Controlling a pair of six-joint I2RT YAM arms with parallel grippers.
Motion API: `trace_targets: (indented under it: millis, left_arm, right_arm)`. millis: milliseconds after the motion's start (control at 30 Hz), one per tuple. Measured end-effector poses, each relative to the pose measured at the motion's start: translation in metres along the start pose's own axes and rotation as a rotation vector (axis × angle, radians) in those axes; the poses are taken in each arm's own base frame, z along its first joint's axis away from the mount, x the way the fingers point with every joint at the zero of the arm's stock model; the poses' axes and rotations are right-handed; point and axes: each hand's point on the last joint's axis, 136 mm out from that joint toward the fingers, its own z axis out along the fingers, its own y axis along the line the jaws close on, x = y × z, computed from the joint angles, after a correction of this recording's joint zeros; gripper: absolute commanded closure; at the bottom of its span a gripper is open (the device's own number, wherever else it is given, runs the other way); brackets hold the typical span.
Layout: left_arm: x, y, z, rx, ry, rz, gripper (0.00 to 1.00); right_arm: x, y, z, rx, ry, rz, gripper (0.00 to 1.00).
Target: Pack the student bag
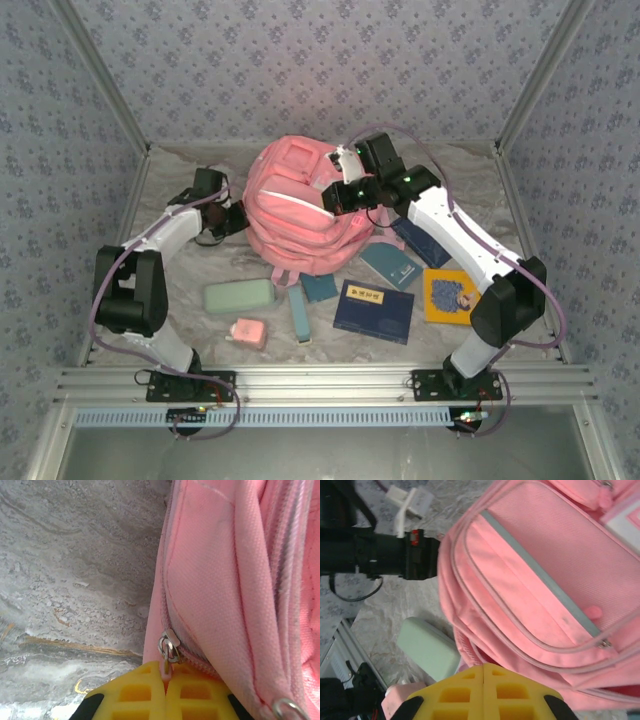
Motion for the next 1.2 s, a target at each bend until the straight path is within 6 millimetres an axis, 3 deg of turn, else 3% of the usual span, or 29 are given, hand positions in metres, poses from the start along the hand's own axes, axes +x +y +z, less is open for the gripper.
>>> trace_targets:
  millis: [67,200,400,600,767,833,900,933,1000,1033,1200]
  left_arm:
    - [-0.002,-0.003,0.0,0.017,-0.005,-0.005,1.0]
    - [-0.003,-0.01,0.0,0.054,-0.003,-0.007,1.0]
    - [0.003,-0.017,0.001,0.102,0.01,-0.016,1.0]
    - [0.012,-0.036,-0.009,0.153,0.016,0.002,1.0]
    - [0.02,-0.055,-0.018,0.19,0.015,0.034,1.0]
    - [0.022,-0.062,-0.022,0.205,0.012,0.046,1.0]
    - [0.024,-0.067,-0.026,0.215,0.008,0.054,1.0]
    - [0.024,-0.069,-0.027,0.219,0.006,0.058,1.0]
    - [0.025,-0.07,-0.029,0.219,0.008,0.06,1.0]
    - [0.026,-0.07,-0.029,0.218,0.01,0.06,1.0]
    - [0.028,-0.067,-0.029,0.202,0.016,0.067,1.0]
  right_arm:
    - [0.003,-0.009,0.003,0.03,-0.001,0.032,0.54]
    - [0.009,-0.016,0.009,0.061,-0.017,0.055,0.42]
    - [0.02,0.012,0.038,0.036,-0.058,-0.097,0.39]
    - [0.061,0.052,0.084,-0.036,-0.058,-0.486,0.36]
    - [0.051,0.062,0.108,-0.026,-0.075,-0.69,0.36]
    - [0.045,0.06,0.115,-0.008,-0.078,-0.74,0.38]
    - [0.04,0.057,0.12,0.017,-0.081,-0.785,0.46]
    - [0.037,0.054,0.123,0.038,-0.081,-0.801,0.58]
    - [0.034,0.046,0.126,0.08,-0.077,-0.831,0.9]
    - [0.032,0.043,0.126,0.095,-0.074,-0.84,1.0]
    - [0.021,0.025,0.122,0.134,-0.085,-0.837,1.0]
